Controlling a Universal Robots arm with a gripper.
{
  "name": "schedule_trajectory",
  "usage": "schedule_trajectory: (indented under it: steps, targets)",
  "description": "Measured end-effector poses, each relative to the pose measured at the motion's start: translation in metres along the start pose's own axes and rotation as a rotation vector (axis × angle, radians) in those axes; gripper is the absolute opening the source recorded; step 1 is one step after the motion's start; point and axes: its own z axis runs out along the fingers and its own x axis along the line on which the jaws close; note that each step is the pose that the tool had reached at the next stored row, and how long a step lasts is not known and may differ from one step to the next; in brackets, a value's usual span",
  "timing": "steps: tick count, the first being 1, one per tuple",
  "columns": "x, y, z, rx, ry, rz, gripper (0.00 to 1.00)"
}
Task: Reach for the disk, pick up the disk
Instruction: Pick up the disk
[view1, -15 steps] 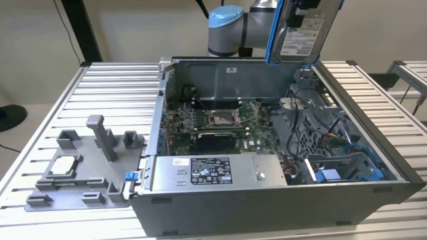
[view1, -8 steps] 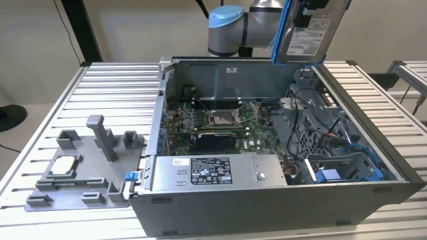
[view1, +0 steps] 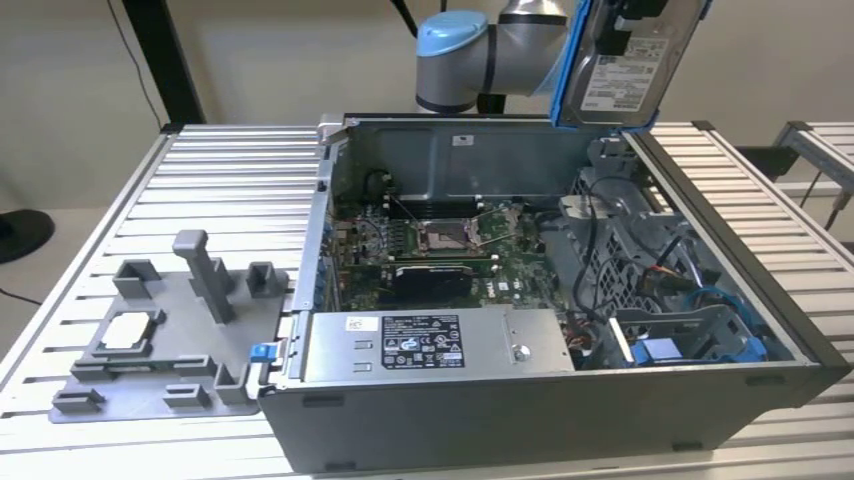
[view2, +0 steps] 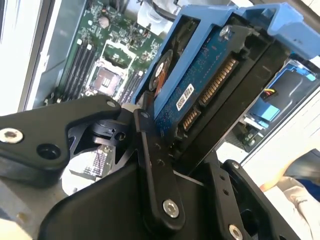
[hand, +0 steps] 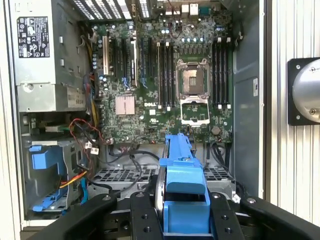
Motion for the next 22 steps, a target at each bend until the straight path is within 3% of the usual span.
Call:
schedule_trajectory:
  steps: [9,22]
  targets:
    - [0.0012,-0.0001,0.0000,-0.0003,0.0002,0.000,0.00]
    - [0.0096,-0.0006,0.0003,-0.0004,0.0000,0.000,0.00]
